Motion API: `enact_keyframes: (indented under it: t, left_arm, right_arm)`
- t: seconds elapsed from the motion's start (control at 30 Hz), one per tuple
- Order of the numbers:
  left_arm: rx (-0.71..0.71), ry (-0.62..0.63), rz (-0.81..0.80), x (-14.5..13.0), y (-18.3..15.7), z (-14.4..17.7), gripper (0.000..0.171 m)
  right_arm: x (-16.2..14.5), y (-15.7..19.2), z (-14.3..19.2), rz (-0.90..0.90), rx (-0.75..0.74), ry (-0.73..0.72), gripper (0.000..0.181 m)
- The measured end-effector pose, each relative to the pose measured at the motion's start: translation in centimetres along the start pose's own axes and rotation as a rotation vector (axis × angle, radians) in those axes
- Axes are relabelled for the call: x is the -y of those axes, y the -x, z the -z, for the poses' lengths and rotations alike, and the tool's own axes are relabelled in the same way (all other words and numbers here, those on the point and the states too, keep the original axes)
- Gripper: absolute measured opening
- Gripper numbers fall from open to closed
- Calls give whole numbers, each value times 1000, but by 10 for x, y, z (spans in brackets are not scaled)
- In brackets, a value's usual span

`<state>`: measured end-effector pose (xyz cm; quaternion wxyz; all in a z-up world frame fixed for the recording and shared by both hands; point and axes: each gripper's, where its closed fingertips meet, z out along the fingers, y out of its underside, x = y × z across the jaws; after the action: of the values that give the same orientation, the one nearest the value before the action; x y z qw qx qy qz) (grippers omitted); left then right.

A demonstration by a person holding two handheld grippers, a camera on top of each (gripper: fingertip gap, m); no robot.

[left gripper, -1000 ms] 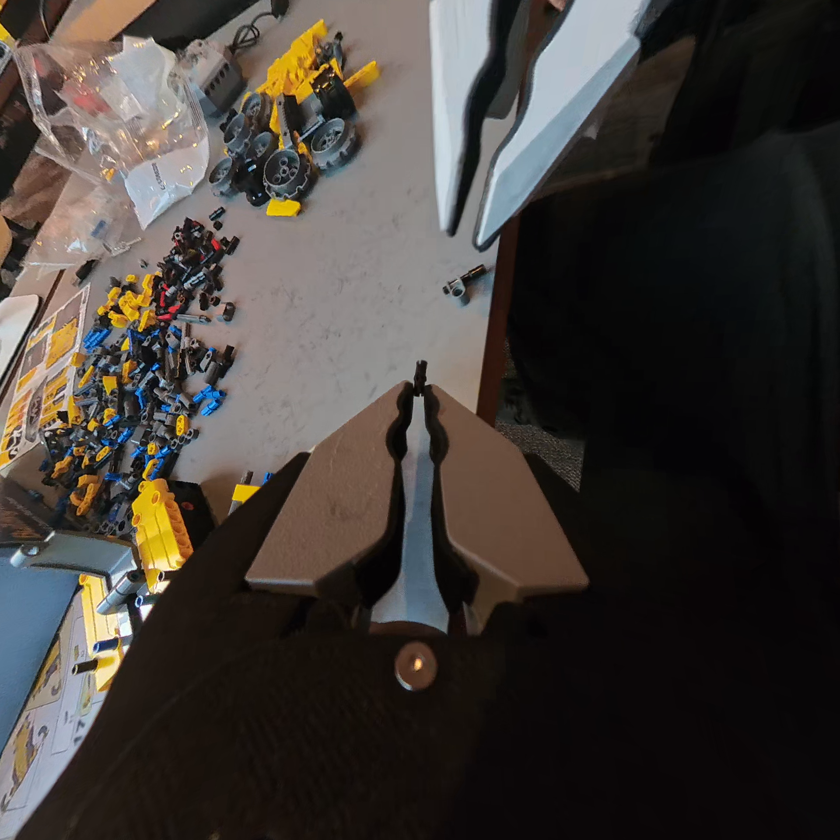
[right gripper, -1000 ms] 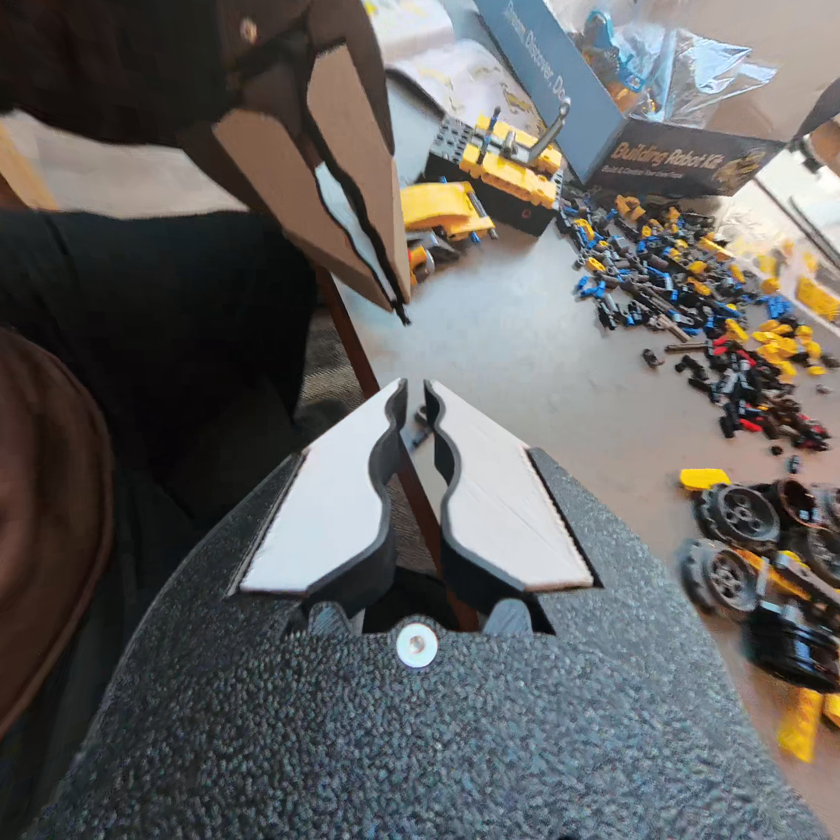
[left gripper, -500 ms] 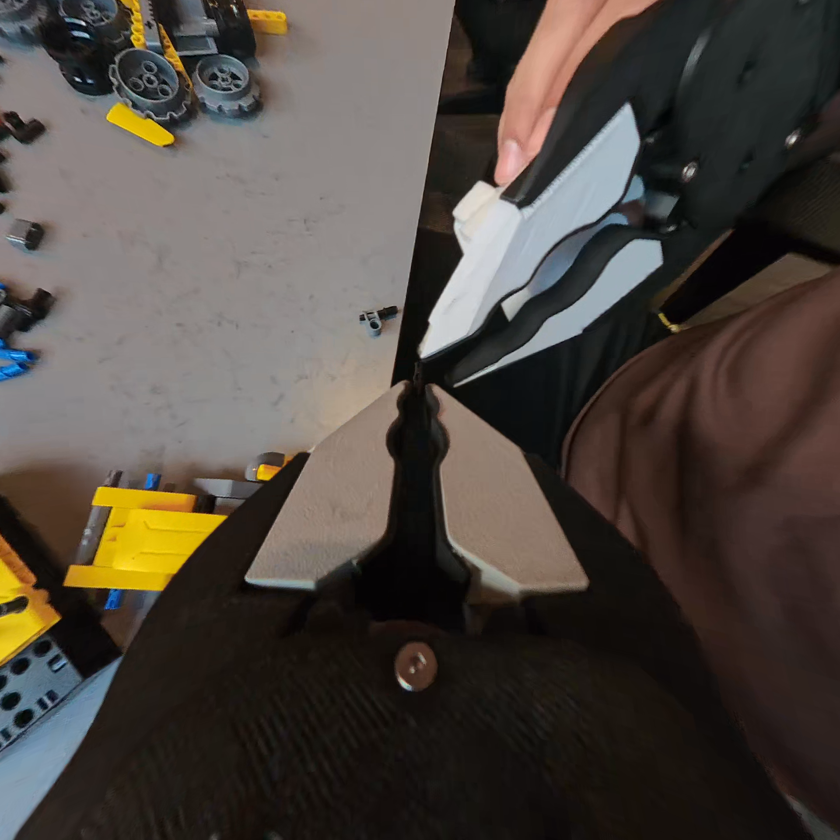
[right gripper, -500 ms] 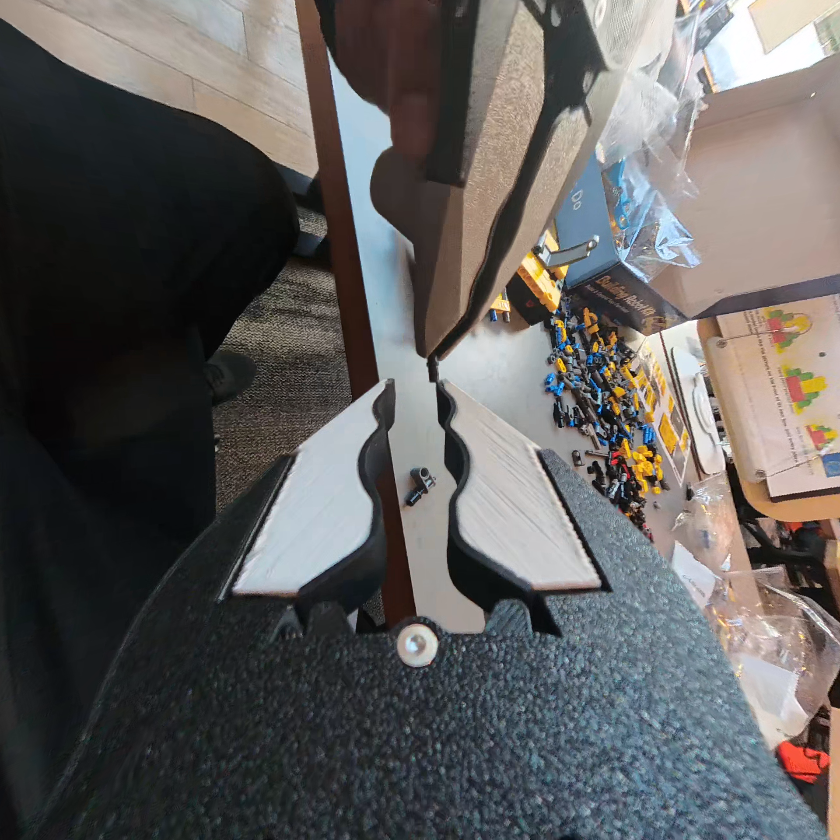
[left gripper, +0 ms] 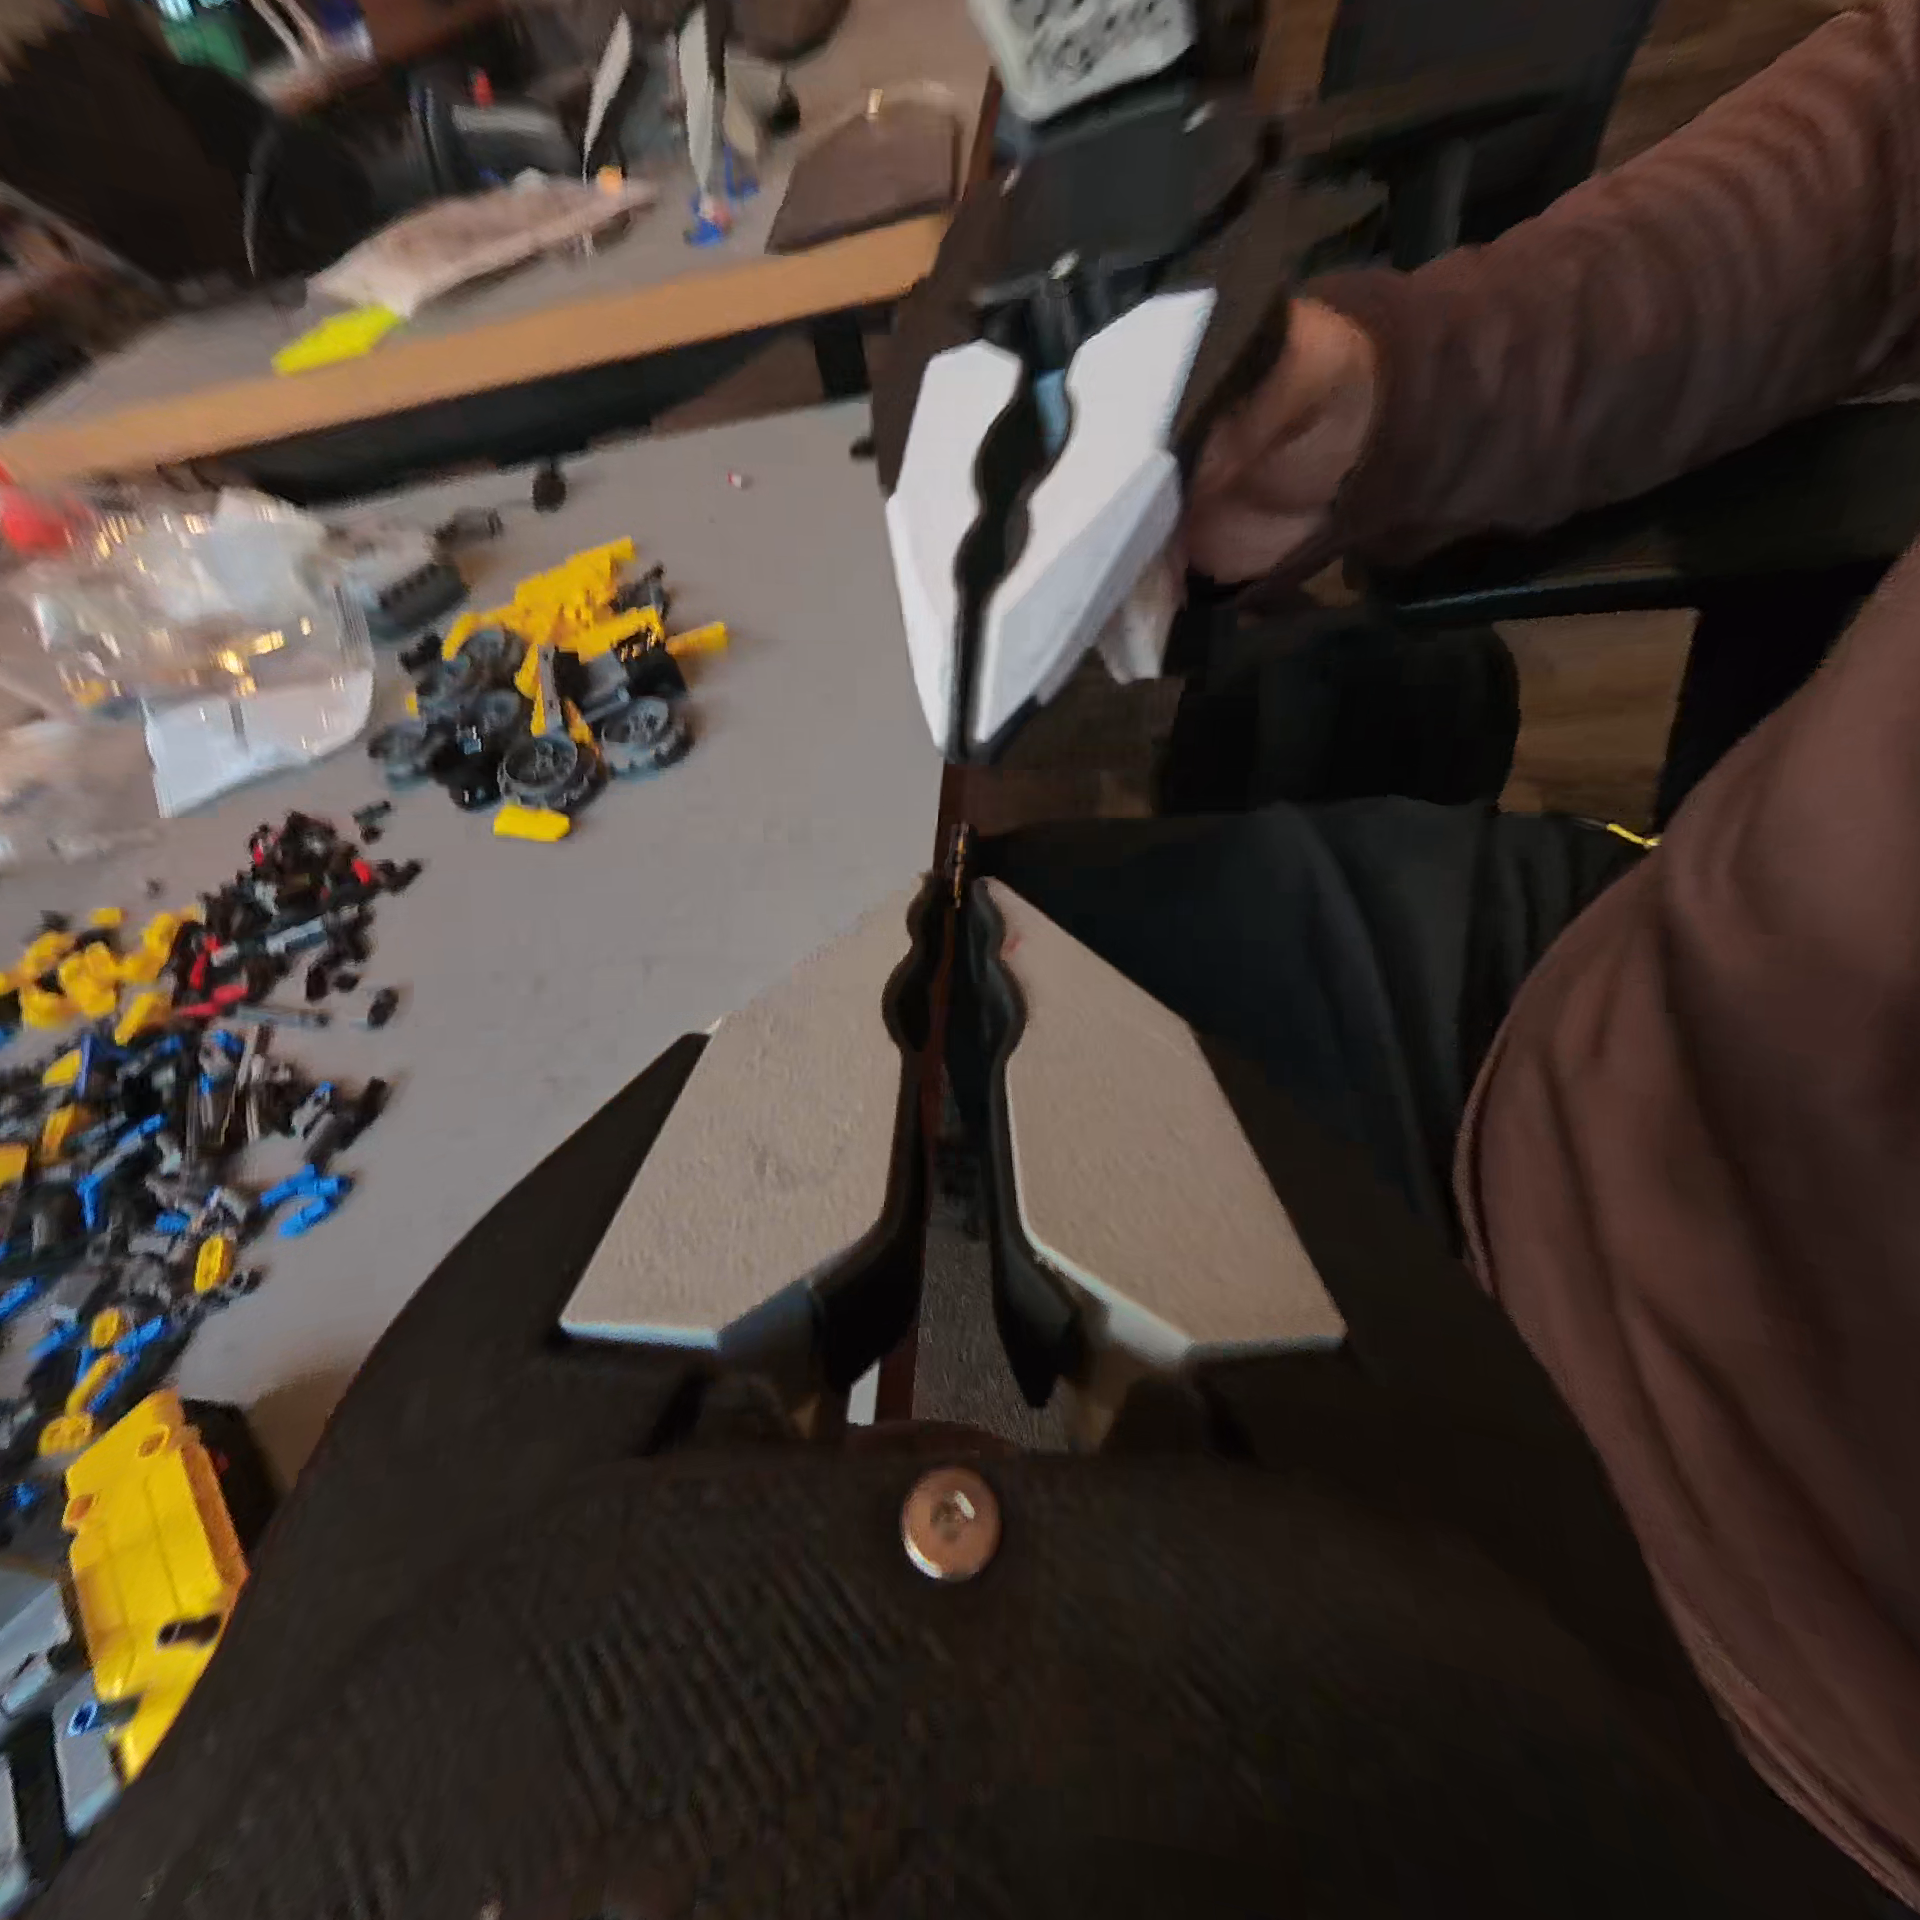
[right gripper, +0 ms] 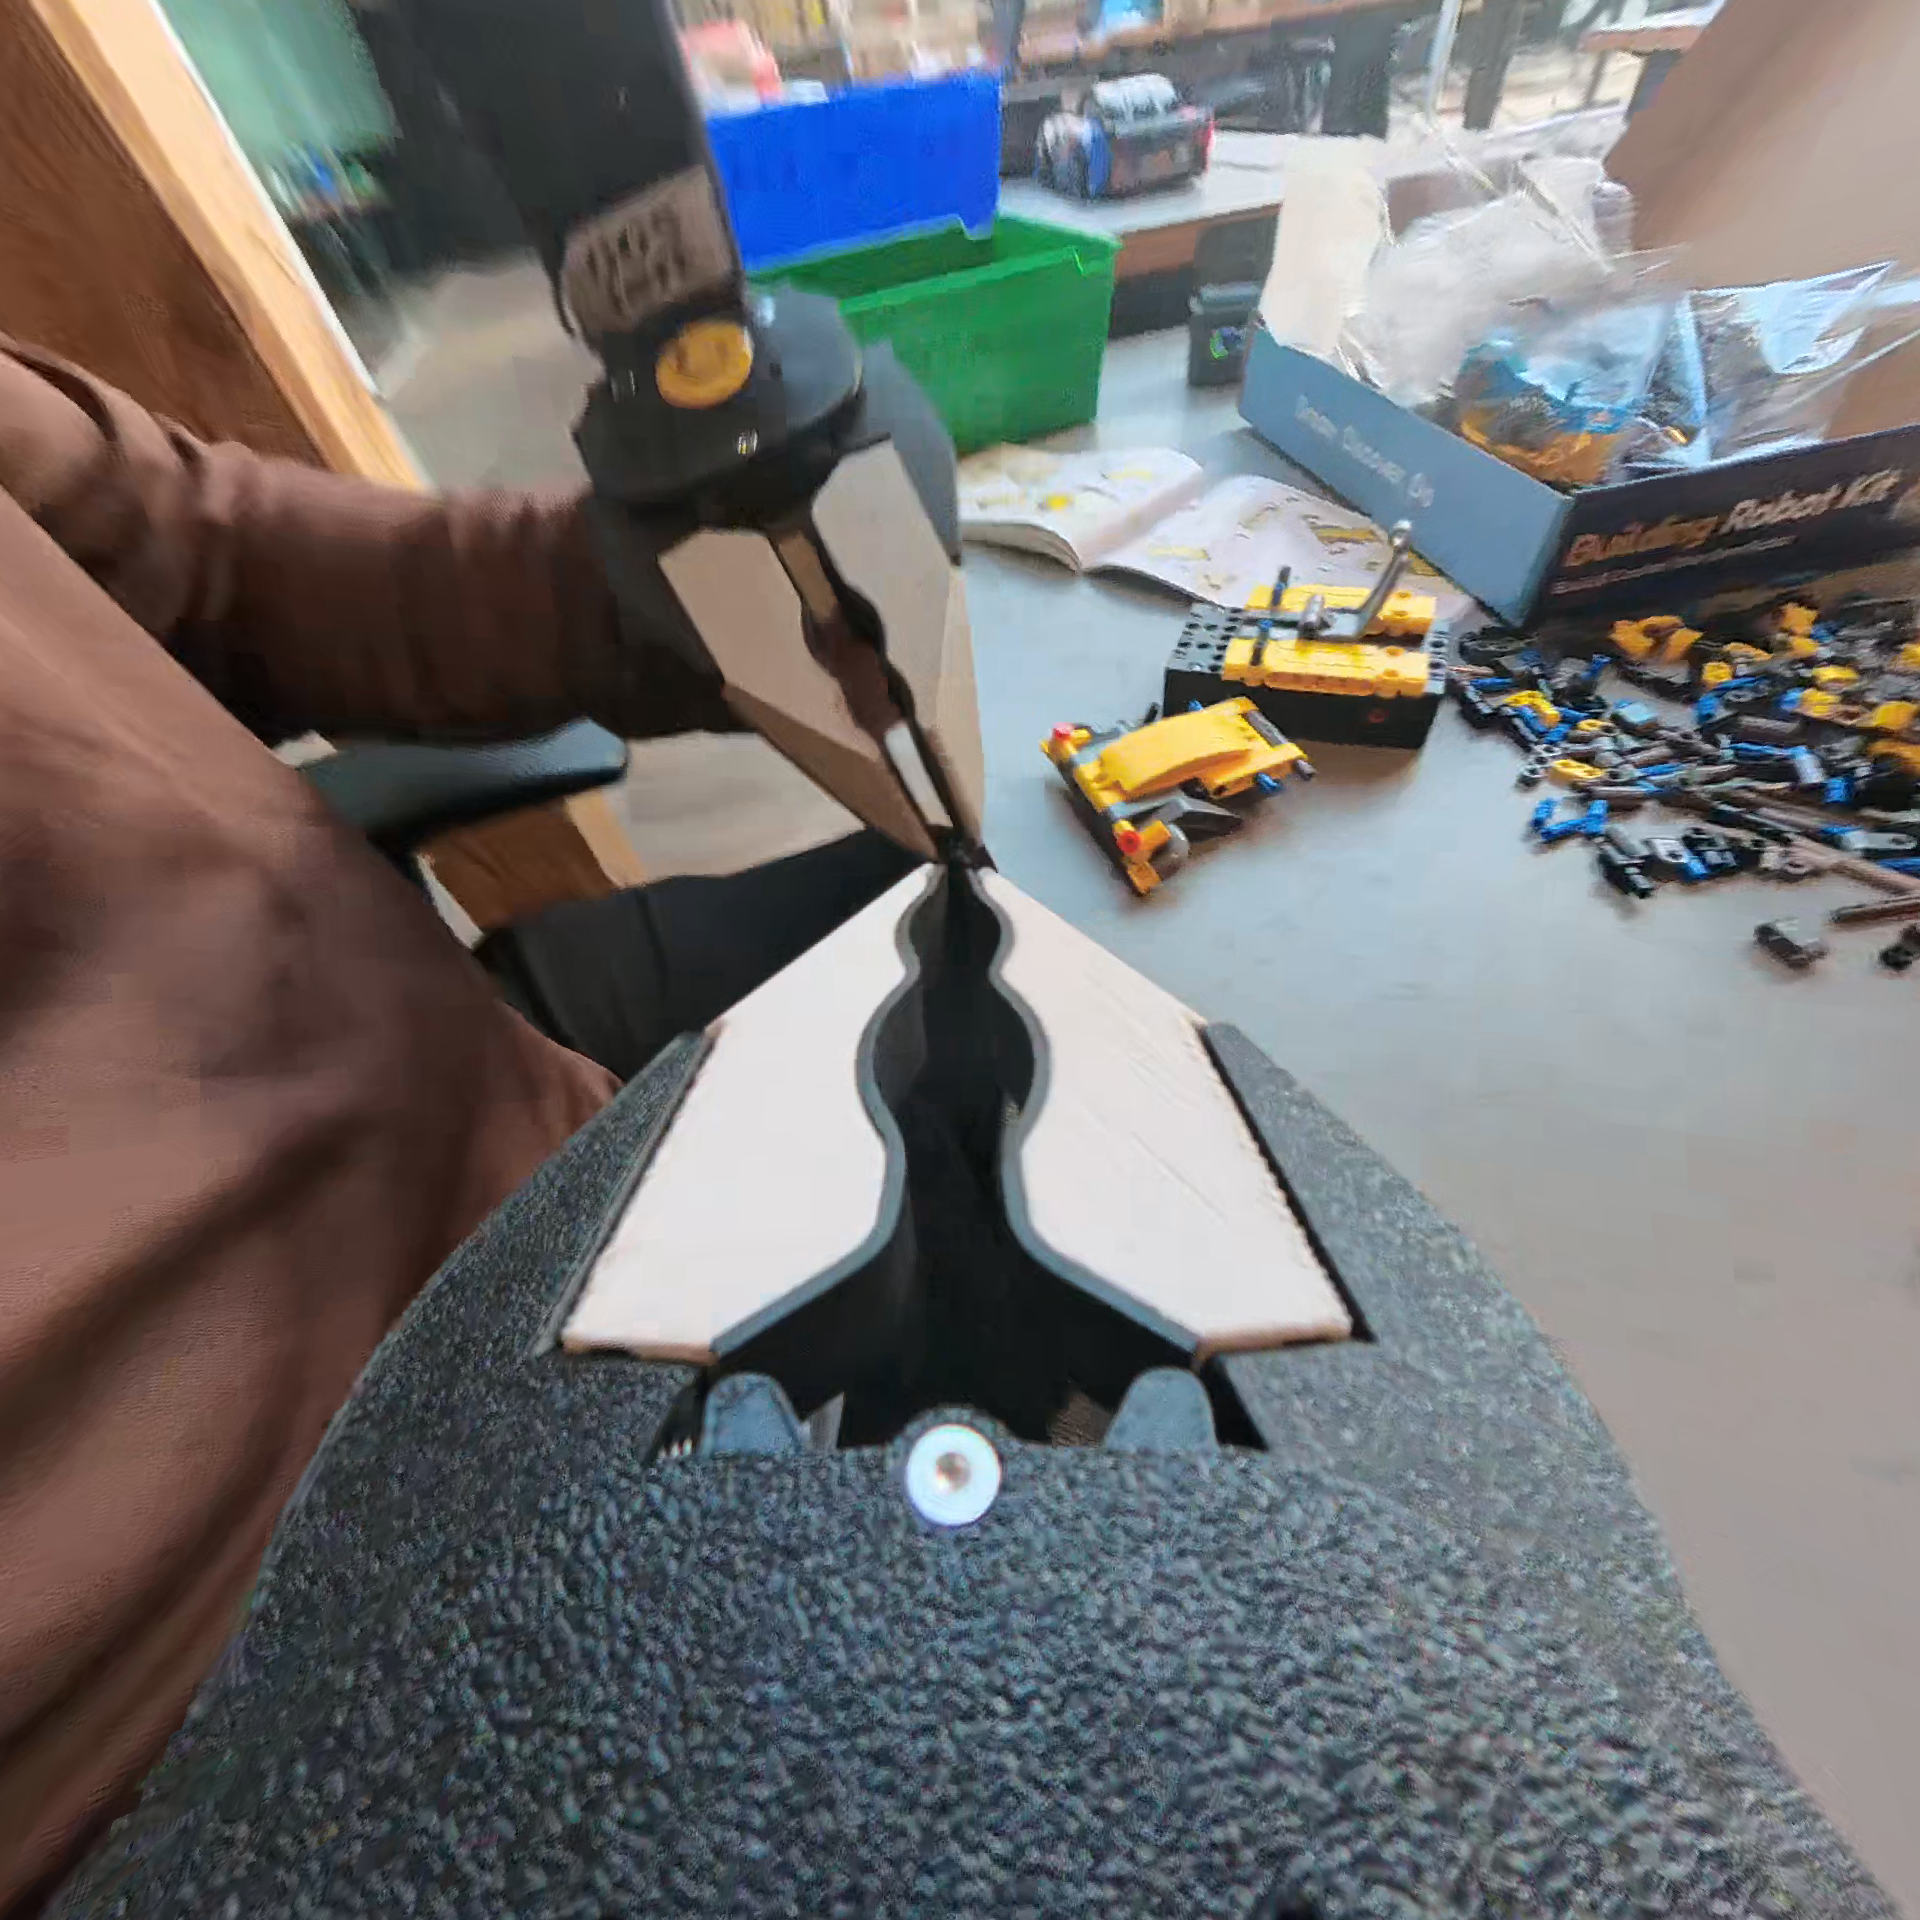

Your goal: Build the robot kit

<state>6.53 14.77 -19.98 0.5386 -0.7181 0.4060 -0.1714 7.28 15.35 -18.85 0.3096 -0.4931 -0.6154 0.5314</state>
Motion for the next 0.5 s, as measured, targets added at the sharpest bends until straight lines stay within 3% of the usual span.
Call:
enact_keyframes:
  t: [0.17, 0.27, 0.5]
  left_arm:
    - [13, -77, -55, 3, -6, -4, 1]
    - [-23, -124, -29, 7, -7, -1, 2]
    - [-54, -169, -7, 8, -7, 0, 2]
  right_arm:
    - [0, 13, 3, -2, 109, -10, 10]
    - [-2, 11, 1, 68, 79, 24, 14]
    - [-1, 12, -6, 183, 52, 64, 0]
